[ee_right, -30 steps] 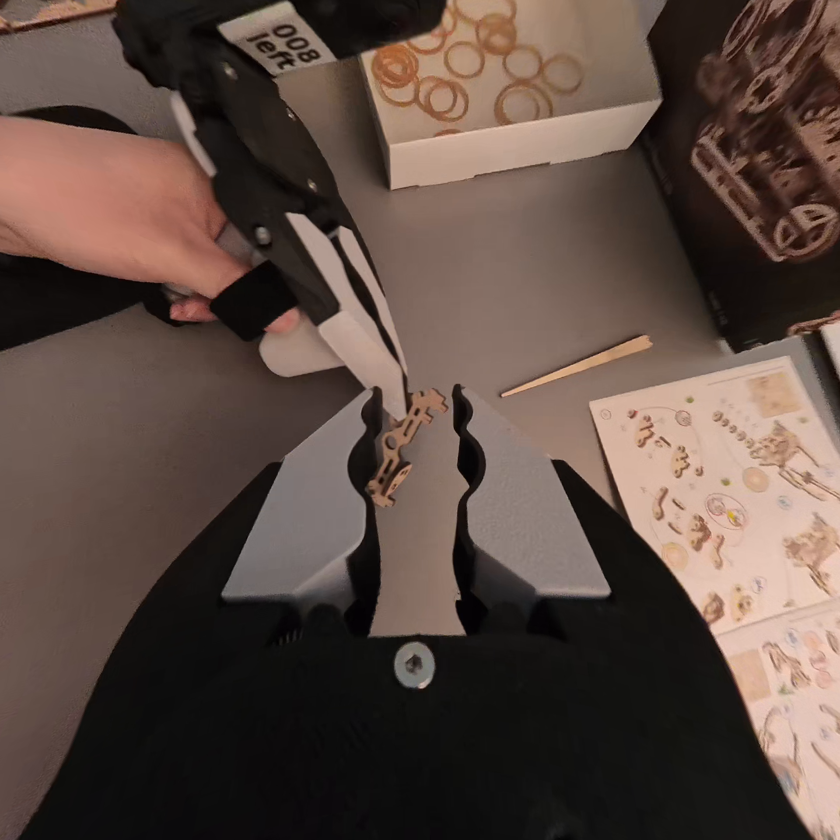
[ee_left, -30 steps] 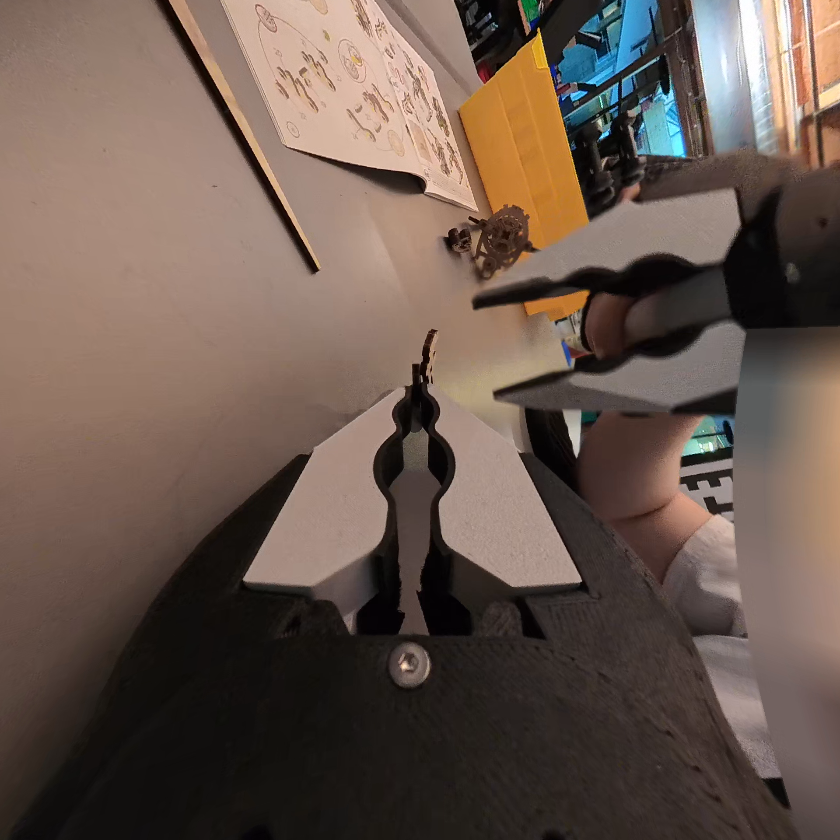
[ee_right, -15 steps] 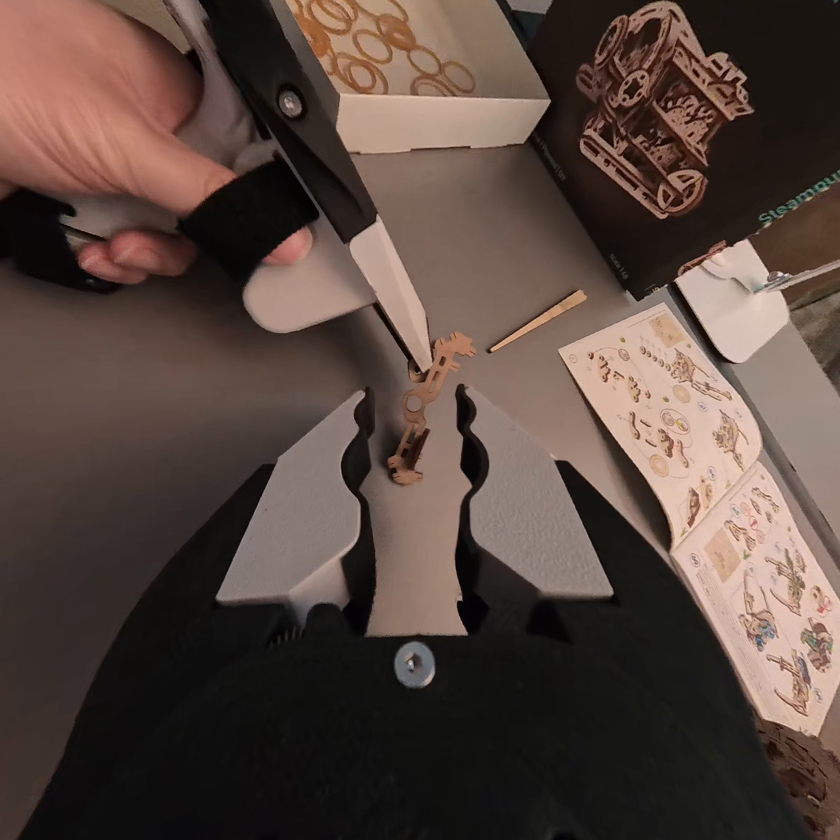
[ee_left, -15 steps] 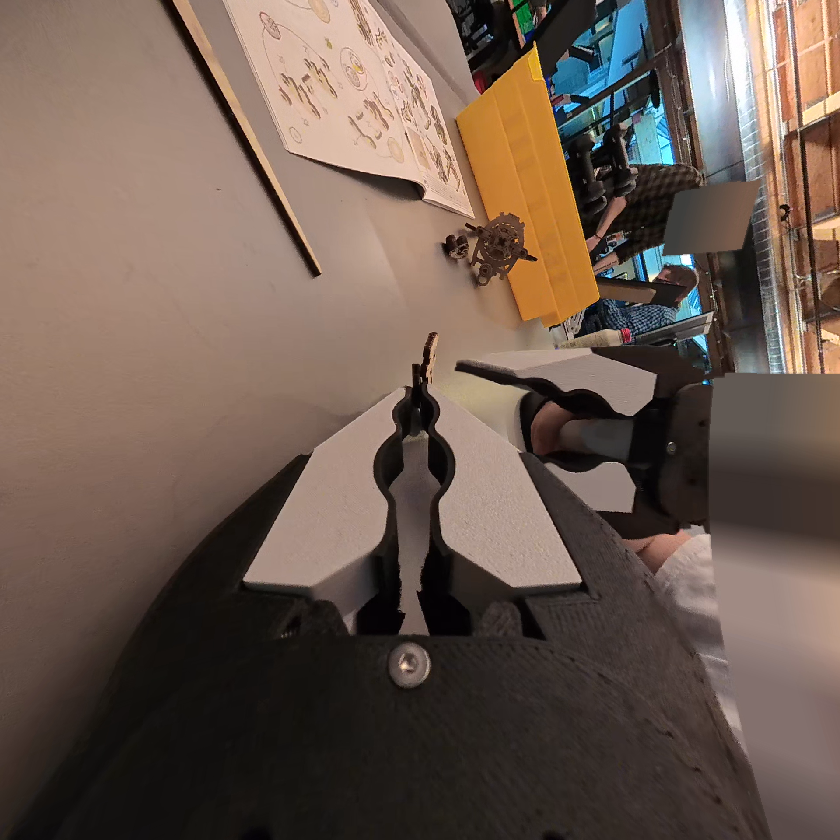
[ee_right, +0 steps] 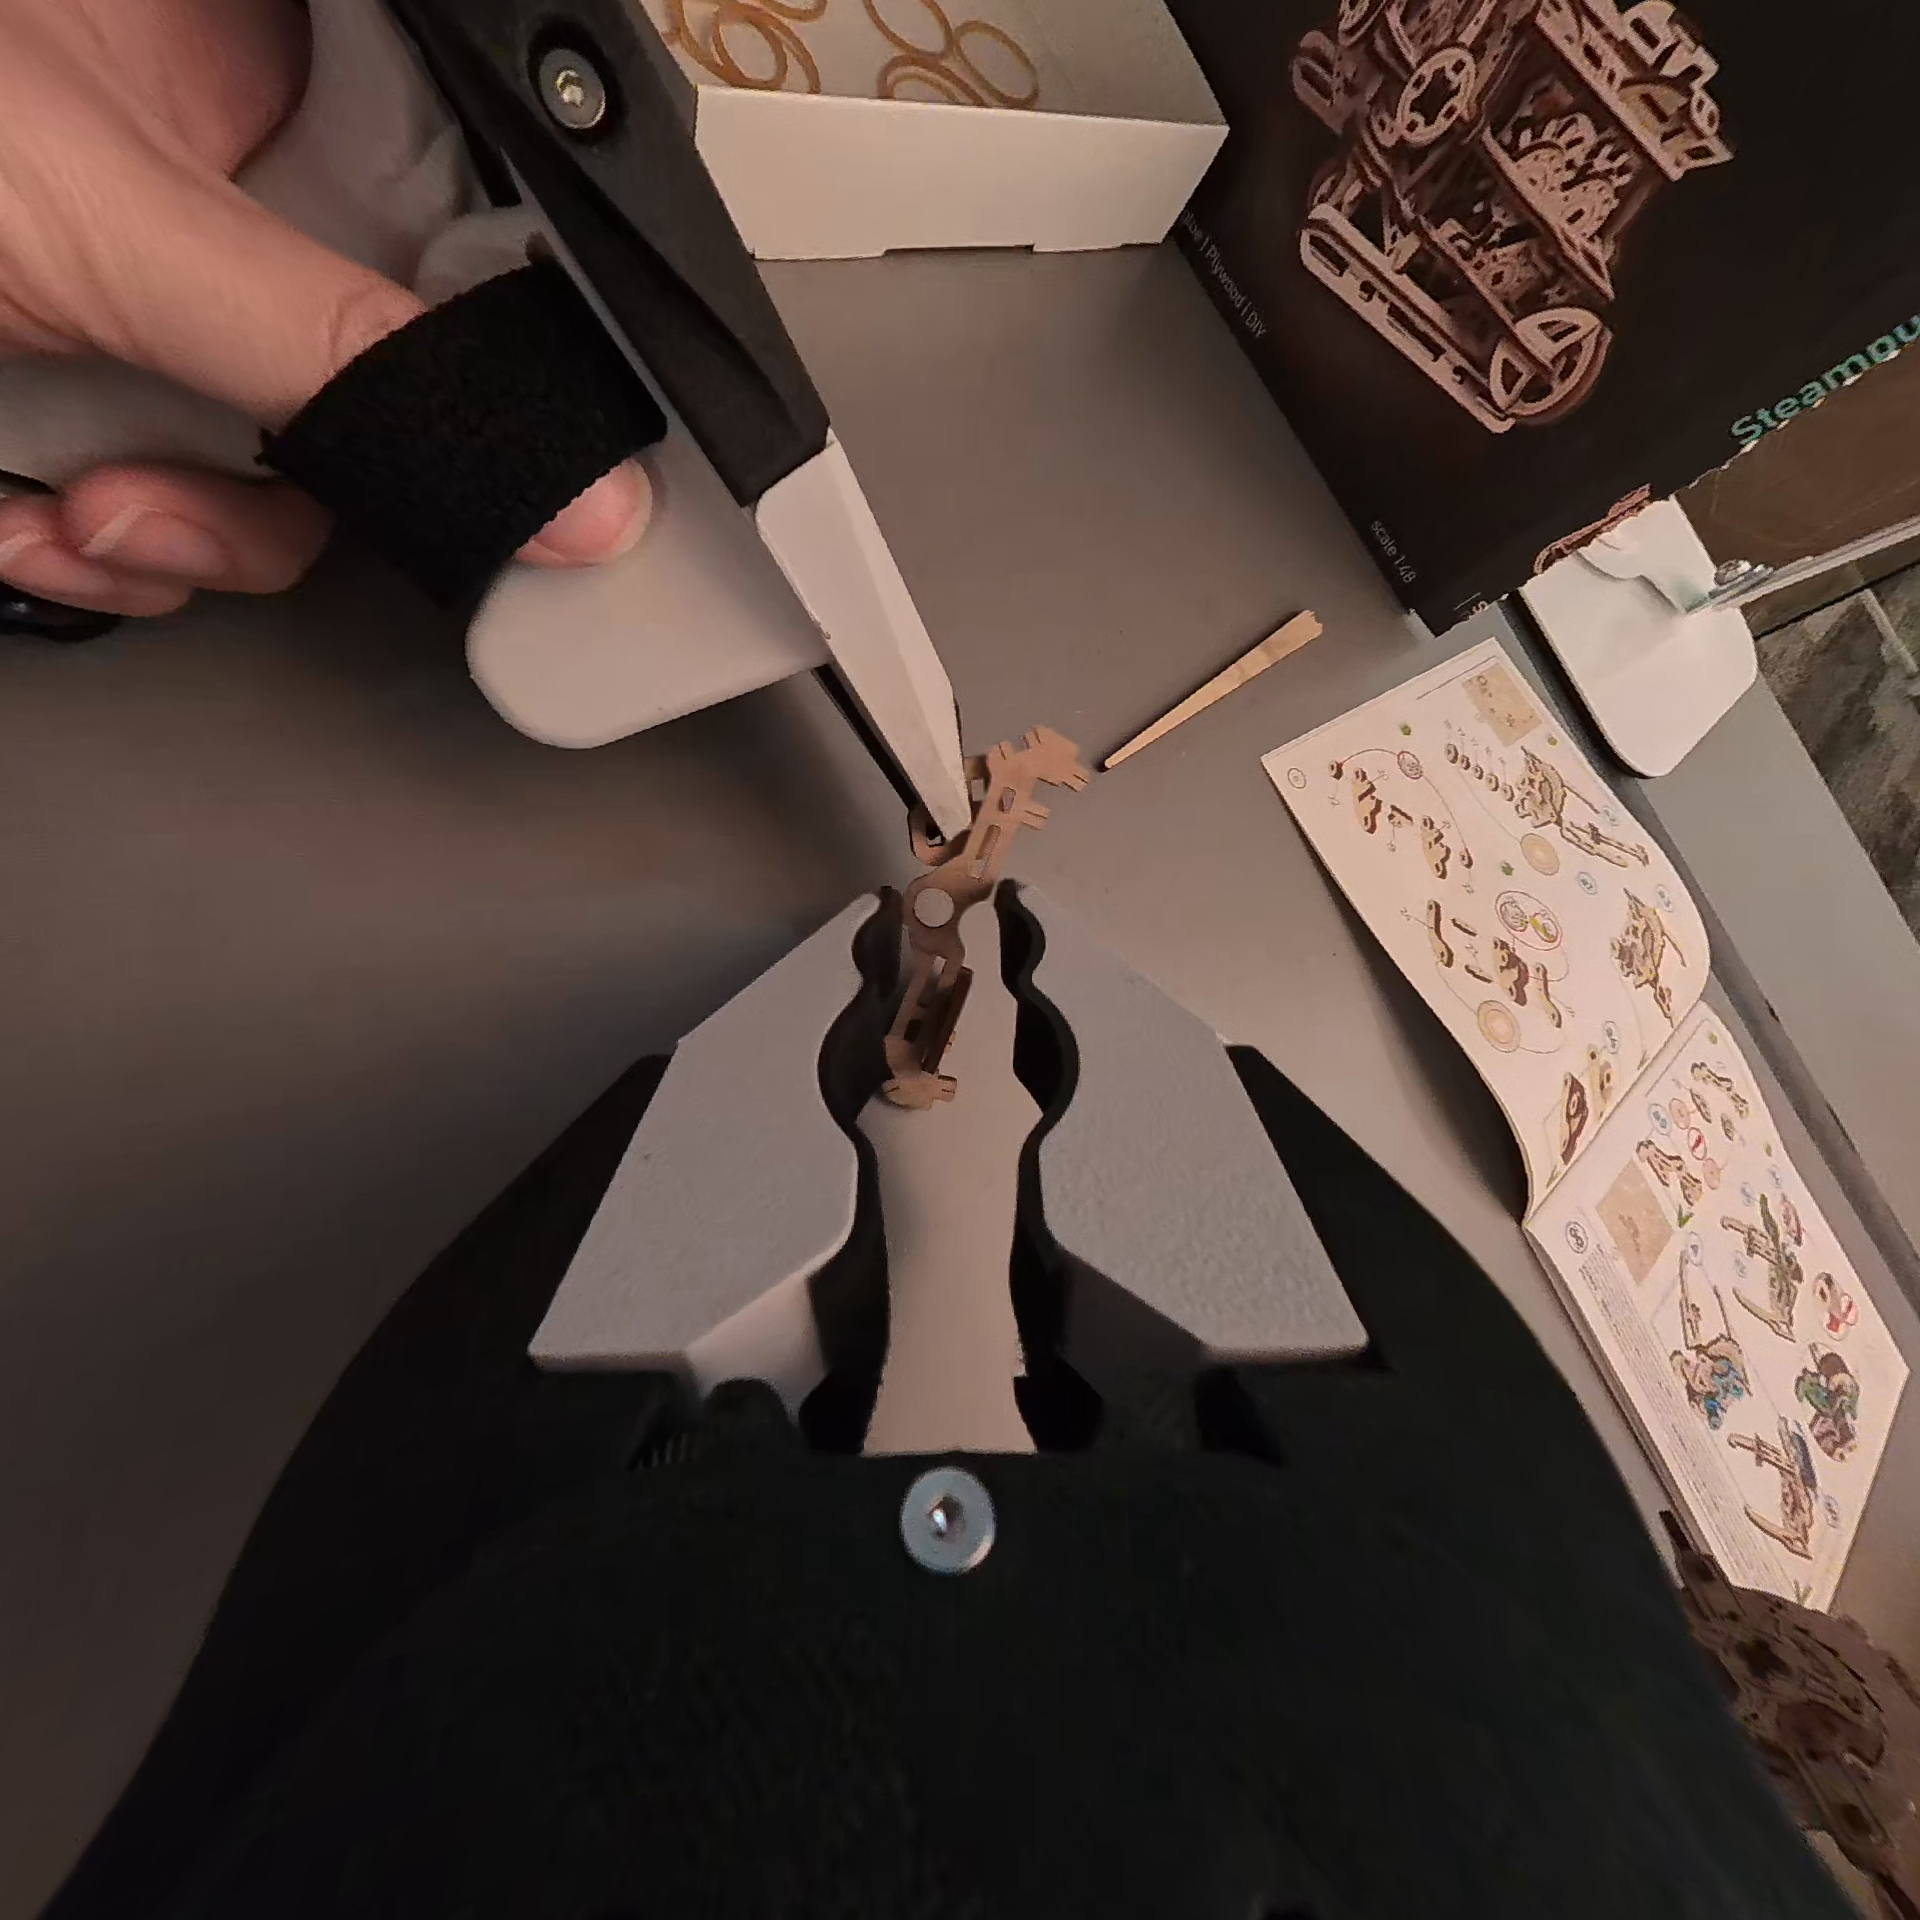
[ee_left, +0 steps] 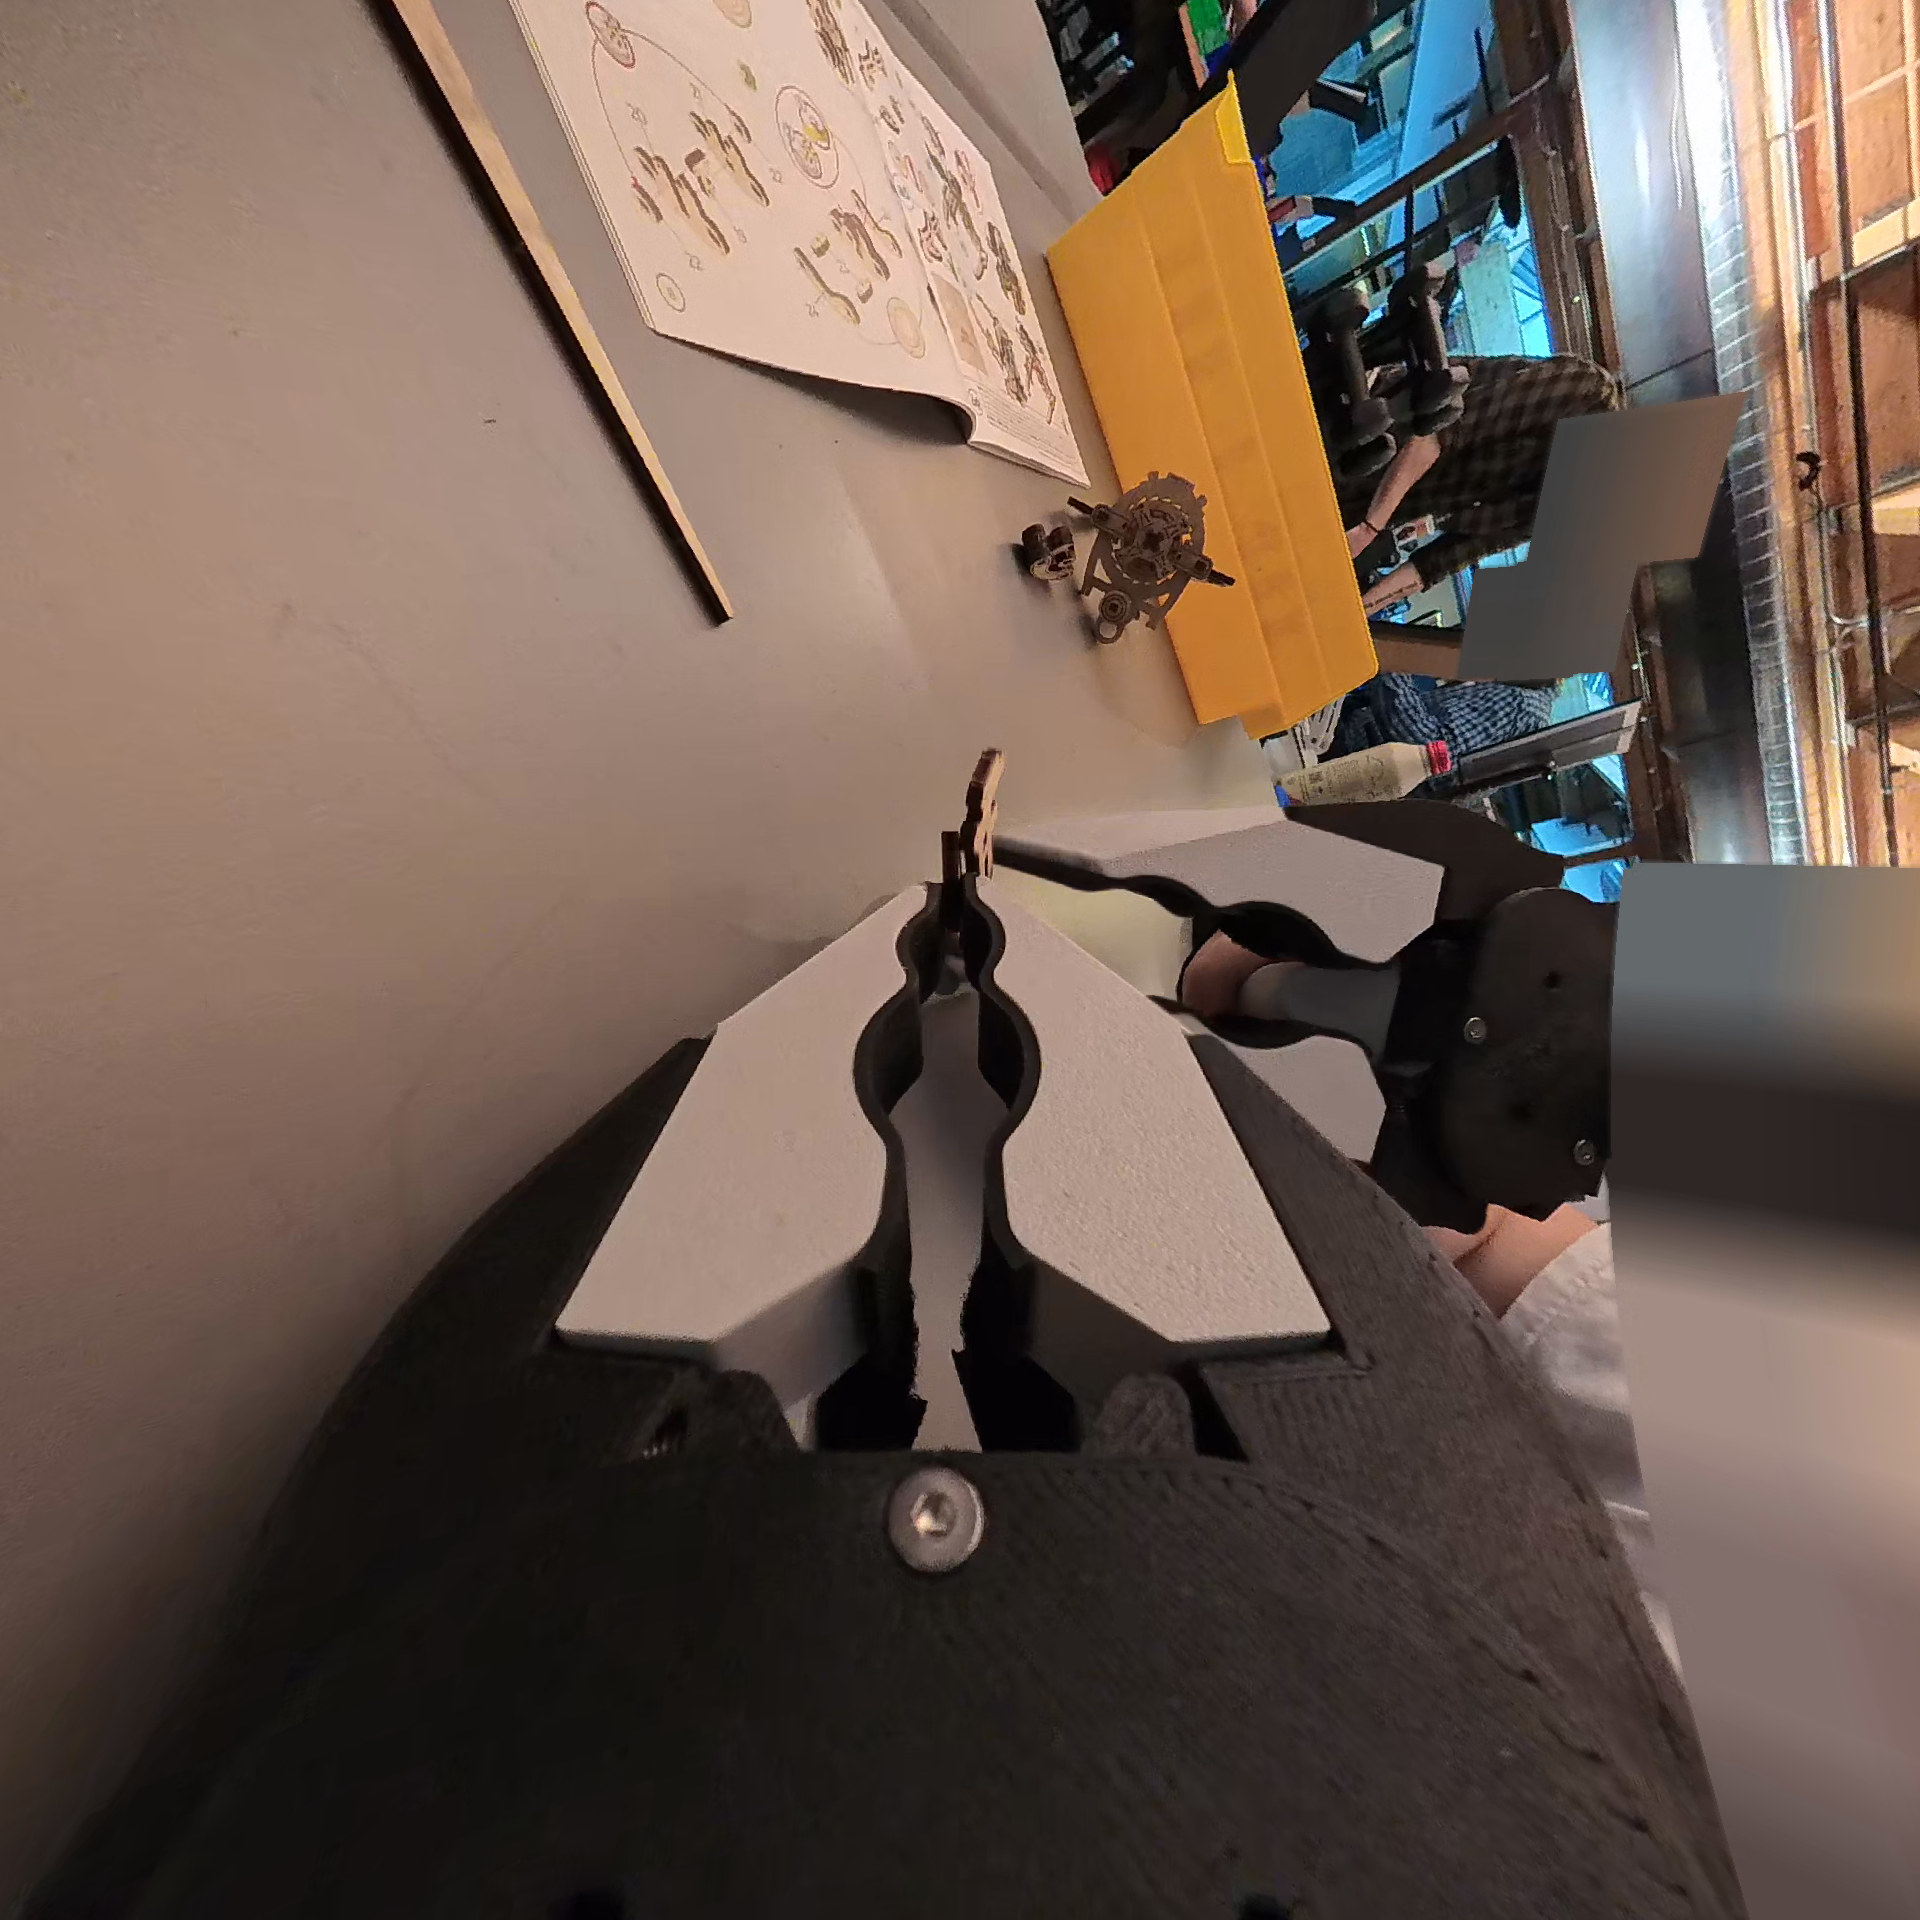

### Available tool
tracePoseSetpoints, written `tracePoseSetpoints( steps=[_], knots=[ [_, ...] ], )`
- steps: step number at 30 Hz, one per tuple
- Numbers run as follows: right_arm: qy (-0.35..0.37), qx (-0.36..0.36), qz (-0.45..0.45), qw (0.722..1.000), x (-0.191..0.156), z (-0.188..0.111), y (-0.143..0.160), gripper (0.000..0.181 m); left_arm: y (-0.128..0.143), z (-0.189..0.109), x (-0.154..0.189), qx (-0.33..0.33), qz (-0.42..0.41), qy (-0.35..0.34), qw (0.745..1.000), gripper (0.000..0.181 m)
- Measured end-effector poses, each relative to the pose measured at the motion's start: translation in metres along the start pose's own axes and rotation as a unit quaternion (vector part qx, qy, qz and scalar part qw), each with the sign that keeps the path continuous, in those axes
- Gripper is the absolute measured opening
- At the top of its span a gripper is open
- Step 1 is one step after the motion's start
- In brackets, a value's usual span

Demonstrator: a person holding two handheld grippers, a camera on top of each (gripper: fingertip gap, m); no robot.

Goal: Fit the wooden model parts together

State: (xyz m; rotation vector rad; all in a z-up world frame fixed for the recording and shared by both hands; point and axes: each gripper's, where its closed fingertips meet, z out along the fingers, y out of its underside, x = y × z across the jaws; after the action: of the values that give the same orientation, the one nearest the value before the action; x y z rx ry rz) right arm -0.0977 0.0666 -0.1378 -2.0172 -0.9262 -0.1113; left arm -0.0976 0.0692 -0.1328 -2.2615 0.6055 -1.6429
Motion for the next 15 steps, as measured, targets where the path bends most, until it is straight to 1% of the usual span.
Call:
tracePoseSetpoints(
  steps=[4, 6, 9, 10, 12, 13, 14, 15],
  knots=[
    [-0.003, 0.004, -0.003, 1.0, 0.001, -0.001, 0.0, 0.017, 0.0, 0.0, 0.001, 0.0, 0.001, 0.002, 1.0, 0.0],
    [-0.019, 0.012, 0.004, 1.0, -0.001, -0.003, -0.002, 0.016, 0.0, -0.001, 0.003, 0.0, 0.002, 0.008, 1.0, 0.0],
    [-0.068, 0.025, 0.052, 0.996, 0.002, -0.009, -0.002, 0.016, 0.0, -0.003, 0.007, -0.006, 0.017, 0.017, 1.0, 0.0],
    [-0.099, 0.038, 0.075, 0.992, 0.001, -0.013, -0.004, 0.016, 0.0, -0.004, 0.01, -0.013, 0.023, 0.024, 0.999, 0.001],
    [-0.165, 0.071, 0.14, 0.974, 0.002, -0.022, -0.01, 0.016, 0.003, -0.005, 0.01, -0.032, 0.039, 0.022, 0.998, 0.0],
    [-0.22, 0.092, 0.174, 0.955, -0.003, -0.029, -0.016, 0.016, 0.005, -0.005, 0.01, -0.041, 0.047, 0.022, 0.998, 0.0],
    [-0.285, 0.115, 0.204, 0.929, -0.009, -0.038, -0.023, 0.016, 0.006, -0.005, 0.015, -0.048, 0.055, 0.035, 0.997, 0.0],
    [-0.329, 0.123, 0.234, 0.907, -0.01, -0.044, -0.025, 0.016, 0.009, -0.005, 0.02, -0.061, 0.058, 0.051, 0.995, 0.0]
  ],
)
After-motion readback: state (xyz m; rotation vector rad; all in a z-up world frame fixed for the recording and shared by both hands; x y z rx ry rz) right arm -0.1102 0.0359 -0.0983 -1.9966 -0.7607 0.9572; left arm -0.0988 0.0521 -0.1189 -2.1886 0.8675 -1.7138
